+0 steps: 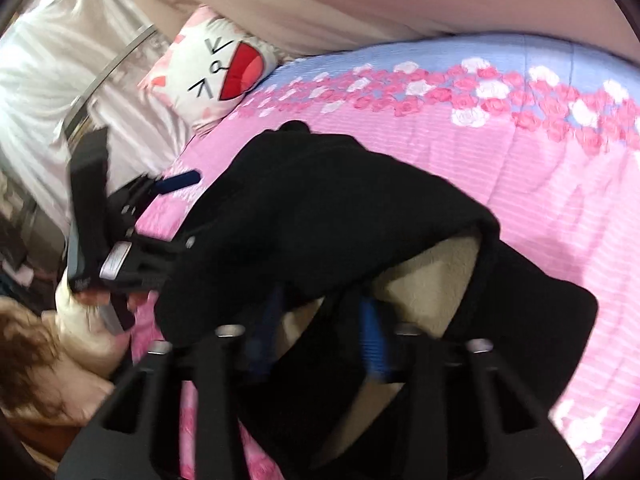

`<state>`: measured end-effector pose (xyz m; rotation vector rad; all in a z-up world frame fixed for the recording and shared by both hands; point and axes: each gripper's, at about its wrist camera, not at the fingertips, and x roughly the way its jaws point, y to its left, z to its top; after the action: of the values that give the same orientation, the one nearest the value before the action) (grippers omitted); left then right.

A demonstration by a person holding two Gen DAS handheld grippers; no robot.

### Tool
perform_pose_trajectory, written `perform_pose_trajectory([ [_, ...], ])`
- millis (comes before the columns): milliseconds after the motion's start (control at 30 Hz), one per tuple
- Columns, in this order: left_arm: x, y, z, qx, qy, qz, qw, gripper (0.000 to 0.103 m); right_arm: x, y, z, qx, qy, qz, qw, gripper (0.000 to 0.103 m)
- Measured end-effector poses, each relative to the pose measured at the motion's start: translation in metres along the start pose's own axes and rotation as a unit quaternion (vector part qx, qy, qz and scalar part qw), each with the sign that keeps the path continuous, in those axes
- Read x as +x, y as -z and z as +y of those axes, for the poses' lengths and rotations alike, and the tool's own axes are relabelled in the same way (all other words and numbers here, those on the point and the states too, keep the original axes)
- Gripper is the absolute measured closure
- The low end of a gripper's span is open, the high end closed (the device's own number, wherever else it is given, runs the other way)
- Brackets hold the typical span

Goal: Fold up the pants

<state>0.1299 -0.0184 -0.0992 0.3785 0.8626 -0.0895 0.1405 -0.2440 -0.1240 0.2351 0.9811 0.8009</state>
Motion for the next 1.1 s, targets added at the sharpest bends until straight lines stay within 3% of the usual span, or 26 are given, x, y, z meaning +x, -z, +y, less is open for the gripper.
perform_pose_trajectory([
  [233, -0.014, -0.014, -0.007, 0.01, 0.018, -0.035, 0.9992, 0.005, -0.071, 0.028, 0.001, 0.064, 0.046, -0.077, 0.994, 0.093],
  [267, -0.01, -0.015, -0.012, 0.017, 0.02, -0.034, 0.9991, 0.005, -0.078, 0.033, -0.004, 0.075, 0.058, -0.087, 0.992, 0.1],
  [333, 0.002, -0.014, -0.02, 0.028, 0.018, -0.023, 0.9992, 0.005, -0.092, 0.06, -0.035, 0.143, 0.088, -0.112, 0.98, 0.102],
  [400, 0.009, -0.01, -0.023, 0.023, 0.013, -0.022, 0.9994, 0.005, -0.086, 0.082, -0.058, 0.177, 0.105, -0.102, 0.973, 0.103],
  [467, 0.006, -0.01, -0.02, 0.01, 0.019, -0.025, 0.9995, 0.005, -0.09, 0.093, -0.066, 0.206, 0.067, -0.133, 0.967, 0.103],
  [533, -0.001, -0.01, -0.014, 0.006, 0.026, -0.023, 0.9994, 0.005, -0.099, 0.088, -0.055, 0.193, 0.066, -0.154, 0.967, 0.096],
  [667, -0.014, -0.006, -0.006, 0.006, 0.024, -0.032, 0.9992, 0.005, -0.083, 0.054, -0.021, 0.103, 0.09, -0.108, 0.985, 0.096],
  [800, -0.019, 0.0, -0.004, 0.006, 0.022, -0.03, 0.9993, 0.005, -0.052, 0.039, -0.012, 0.061, 0.099, -0.049, 0.992, 0.095],
  [900, -0.02, 0.004, -0.003, 0.008, 0.02, -0.028, 0.9994, 0.005, -0.045, 0.036, -0.008, 0.053, 0.091, -0.04, 0.994, 0.086],
  [1033, -0.019, 0.003, 0.0, 0.004, 0.021, -0.024, 0.9995, 0.005, -0.054, 0.041, -0.011, 0.062, 0.069, -0.042, 0.995, 0.084],
  [1100, -0.018, 0.001, -0.001, 0.005, 0.021, -0.024, 0.9995, 0.005, -0.054, 0.041, -0.02, 0.085, 0.033, -0.039, 0.995, 0.071],
])
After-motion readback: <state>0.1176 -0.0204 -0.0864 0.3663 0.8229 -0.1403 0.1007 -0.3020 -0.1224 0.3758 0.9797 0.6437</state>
